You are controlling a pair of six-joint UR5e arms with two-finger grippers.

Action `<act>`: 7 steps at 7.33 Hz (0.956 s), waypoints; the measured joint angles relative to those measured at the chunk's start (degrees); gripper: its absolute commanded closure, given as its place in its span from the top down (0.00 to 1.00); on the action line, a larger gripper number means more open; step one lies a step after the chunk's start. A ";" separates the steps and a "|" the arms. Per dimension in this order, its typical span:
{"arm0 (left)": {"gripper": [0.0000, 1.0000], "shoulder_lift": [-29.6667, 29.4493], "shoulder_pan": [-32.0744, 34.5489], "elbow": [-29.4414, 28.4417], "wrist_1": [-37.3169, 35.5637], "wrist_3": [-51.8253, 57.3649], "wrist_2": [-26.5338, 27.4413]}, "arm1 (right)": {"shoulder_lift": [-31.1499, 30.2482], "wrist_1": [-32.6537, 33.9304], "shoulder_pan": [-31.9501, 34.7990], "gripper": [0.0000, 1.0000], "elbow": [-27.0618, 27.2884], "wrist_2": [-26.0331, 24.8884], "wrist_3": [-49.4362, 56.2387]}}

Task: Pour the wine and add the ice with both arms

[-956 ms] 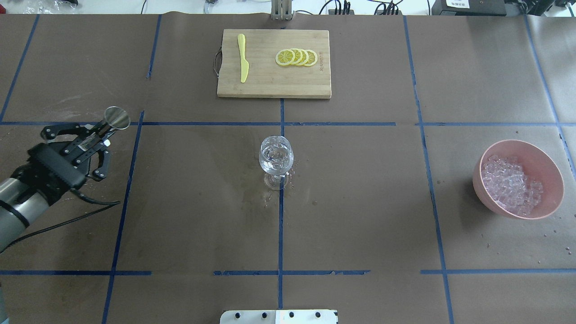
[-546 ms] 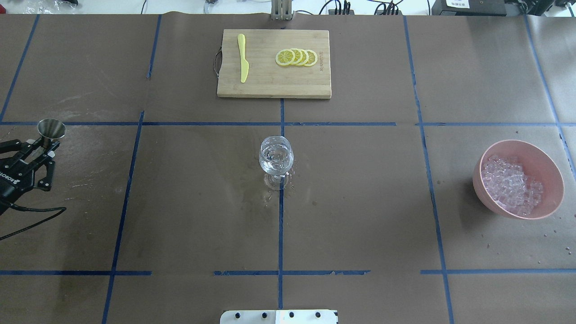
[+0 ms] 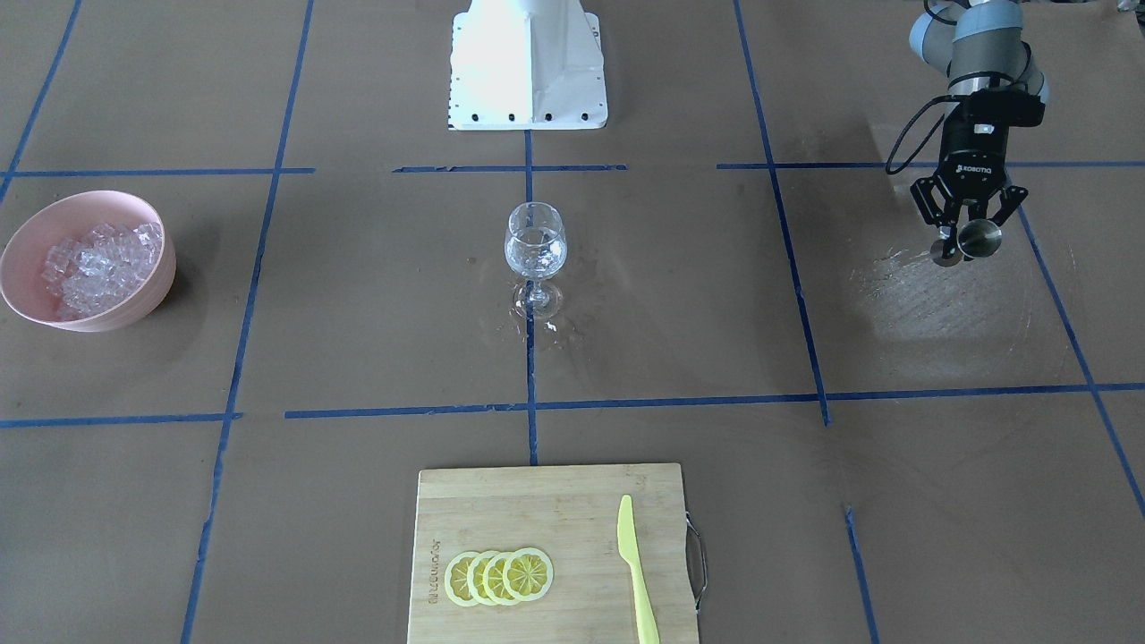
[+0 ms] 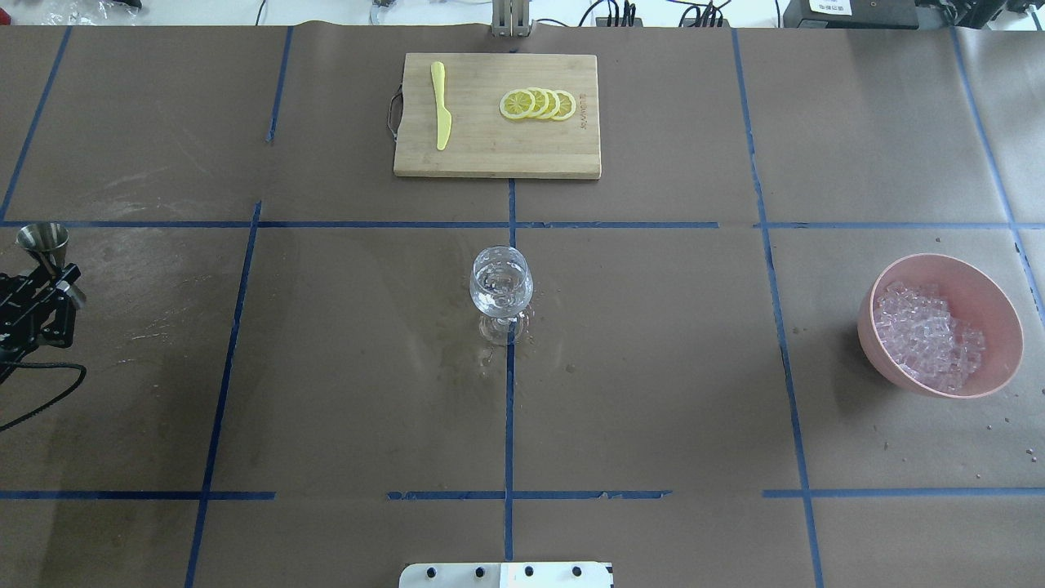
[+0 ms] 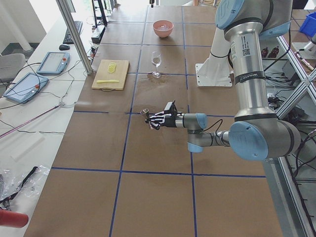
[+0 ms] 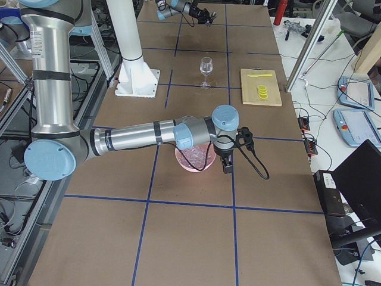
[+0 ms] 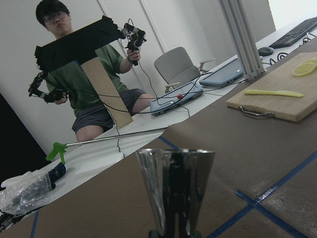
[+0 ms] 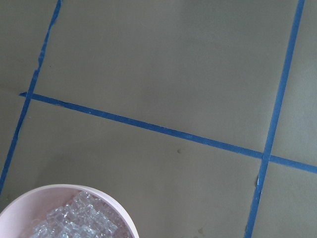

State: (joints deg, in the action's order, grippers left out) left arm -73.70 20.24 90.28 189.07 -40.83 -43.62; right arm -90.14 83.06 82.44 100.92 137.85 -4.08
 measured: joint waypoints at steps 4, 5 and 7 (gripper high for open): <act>0.00 -0.28 -4.50 -0.99 0.39 -5.69 9.91 | 0.00 0.00 0.00 1.00 0.05 -0.04 -0.02; 0.00 -0.39 -6.43 -1.09 0.61 -5.78 13.30 | -0.02 0.00 0.00 1.00 0.06 -0.02 -0.04; 0.00 -0.80 -11.23 -1.77 0.88 -6.62 18.01 | -0.03 0.00 0.00 1.00 0.02 0.04 -0.05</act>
State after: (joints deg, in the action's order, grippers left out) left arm -74.50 9.01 88.51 189.95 -47.45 -25.61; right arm -90.17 83.06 82.44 100.94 137.89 -4.13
